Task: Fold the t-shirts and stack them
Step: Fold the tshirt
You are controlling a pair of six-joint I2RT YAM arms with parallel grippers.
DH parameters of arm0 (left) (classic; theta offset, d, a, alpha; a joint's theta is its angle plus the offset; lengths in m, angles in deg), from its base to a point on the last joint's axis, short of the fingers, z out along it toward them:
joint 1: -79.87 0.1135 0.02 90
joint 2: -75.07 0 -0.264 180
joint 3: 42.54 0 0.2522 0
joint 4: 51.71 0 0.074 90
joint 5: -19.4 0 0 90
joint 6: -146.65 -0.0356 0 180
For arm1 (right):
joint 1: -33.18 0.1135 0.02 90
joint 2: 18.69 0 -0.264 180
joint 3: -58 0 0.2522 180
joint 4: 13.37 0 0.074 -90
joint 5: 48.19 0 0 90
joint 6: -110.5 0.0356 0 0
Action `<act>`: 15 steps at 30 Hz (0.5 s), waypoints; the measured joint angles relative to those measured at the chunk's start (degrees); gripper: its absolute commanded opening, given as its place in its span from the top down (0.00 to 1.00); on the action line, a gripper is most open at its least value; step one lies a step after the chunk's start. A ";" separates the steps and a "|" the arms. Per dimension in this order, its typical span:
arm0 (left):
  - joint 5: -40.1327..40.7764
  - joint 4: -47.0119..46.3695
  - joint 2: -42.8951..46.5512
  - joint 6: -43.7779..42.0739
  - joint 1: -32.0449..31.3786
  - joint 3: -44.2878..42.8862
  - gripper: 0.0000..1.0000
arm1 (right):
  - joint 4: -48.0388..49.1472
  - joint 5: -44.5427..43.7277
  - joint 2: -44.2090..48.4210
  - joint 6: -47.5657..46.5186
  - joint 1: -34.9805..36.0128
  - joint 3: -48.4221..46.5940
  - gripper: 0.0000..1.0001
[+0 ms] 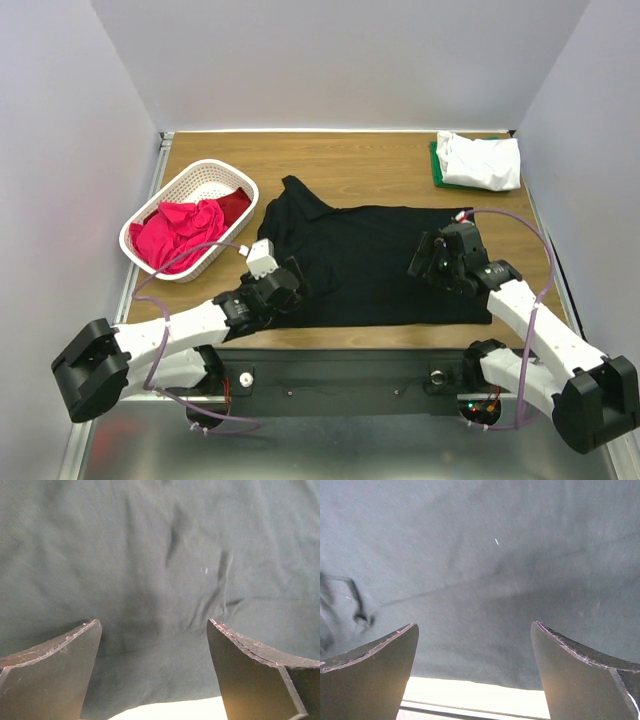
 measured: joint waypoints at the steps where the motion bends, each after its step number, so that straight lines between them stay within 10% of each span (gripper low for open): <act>1: 1.31 2.32 0.68 -0.94 0.07 -1.66 0.01 | -0.11 -0.46 -0.39 -0.57 0.00 -1.27 0.00; 9: 4.13 -2.34 -5.49 -16.00 12.72 -20.76 0.11 | 4.28 -1.81 -5.35 -3.82 0.00 -5.42 0.00; 15: -1.20 -11.02 -27.69 -26.64 23.26 -38.47 0.26 | 8.63 -1.66 -5.95 -4.96 0.00 -5.42 0.00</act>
